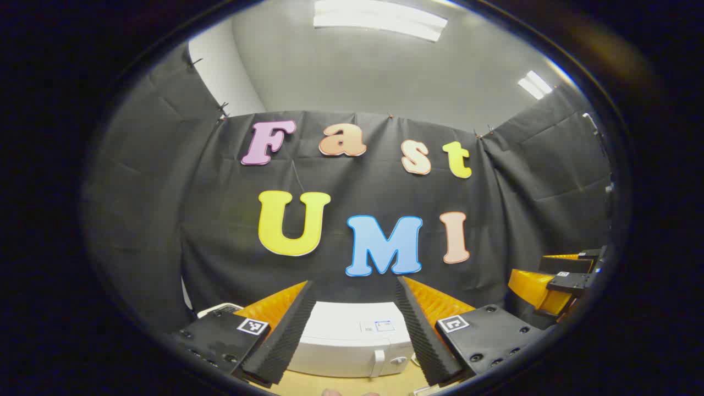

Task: Open the microwave oven with the left hand, put the food in, and close the microwave oven.

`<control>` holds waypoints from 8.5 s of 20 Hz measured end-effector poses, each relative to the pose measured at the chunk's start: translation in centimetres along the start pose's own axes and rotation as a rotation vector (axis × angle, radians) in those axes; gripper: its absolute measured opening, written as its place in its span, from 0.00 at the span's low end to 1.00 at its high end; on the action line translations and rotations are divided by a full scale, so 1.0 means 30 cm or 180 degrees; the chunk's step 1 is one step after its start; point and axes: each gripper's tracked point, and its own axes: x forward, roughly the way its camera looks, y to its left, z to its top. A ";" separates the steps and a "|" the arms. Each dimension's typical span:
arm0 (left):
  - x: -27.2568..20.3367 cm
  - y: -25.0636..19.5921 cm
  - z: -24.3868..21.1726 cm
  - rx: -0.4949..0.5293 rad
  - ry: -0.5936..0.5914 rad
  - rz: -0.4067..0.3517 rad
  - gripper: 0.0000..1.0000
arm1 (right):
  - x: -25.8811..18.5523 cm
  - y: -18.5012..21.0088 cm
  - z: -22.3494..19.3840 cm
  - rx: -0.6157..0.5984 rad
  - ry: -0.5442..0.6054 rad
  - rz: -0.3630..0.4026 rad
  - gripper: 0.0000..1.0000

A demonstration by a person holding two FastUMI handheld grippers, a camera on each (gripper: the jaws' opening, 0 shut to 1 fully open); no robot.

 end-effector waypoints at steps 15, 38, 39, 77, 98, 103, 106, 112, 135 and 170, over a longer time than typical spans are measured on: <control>0.030 -0.081 -0.054 0.0127 0.0030 -0.0098 0.97 | 0.033 -0.105 -0.041 0.0035 0.0015 -0.0093 0.95; 0.308 -0.208 -1.146 0.0235 0.1388 -0.0233 0.98 | 0.104 -0.310 -0.189 -0.0009 0.0343 -0.0246 0.95; 0.320 -0.195 -1.179 0.0222 0.1433 -0.0187 0.98 | 0.108 -0.317 -0.190 -0.0023 0.0361 -0.0248 0.95; -0.156 -0.038 -1.175 0.0289 0.1963 -0.0720 0.07 | 0.020 -0.152 -0.298 0.0329 0.0604 -0.0090 0.96; -0.620 0.673 -1.059 0.0352 0.2054 -0.0552 0.08 | -0.035 0.110 -0.642 0.0077 0.1231 0.0053 0.96; -0.647 0.856 -1.053 0.0324 0.2076 -0.0224 0.08 | -0.046 0.057 -0.776 0.0161 0.1586 0.0029 0.96; -0.647 0.893 -1.056 0.0288 0.2064 -0.0163 0.08 | -0.056 0.001 -0.882 0.0224 0.1883 0.0062 0.96; -0.654 0.912 -1.063 0.0133 0.2023 -0.0089 0.16 | -0.203 -0.113 -1.125 0.0578 0.2769 0.0148 0.95; -0.553 0.530 -0.334 0.0239 0.0831 0.0615 0.97 | -0.270 -0.022 -1.220 0.1372 0.3395 0.1168 0.28; -0.259 1.023 -0.028 0.0142 0.0157 0.0059 0.97 | 0.385 0.964 -1.006 0.4051 0.1957 0.0773 0.28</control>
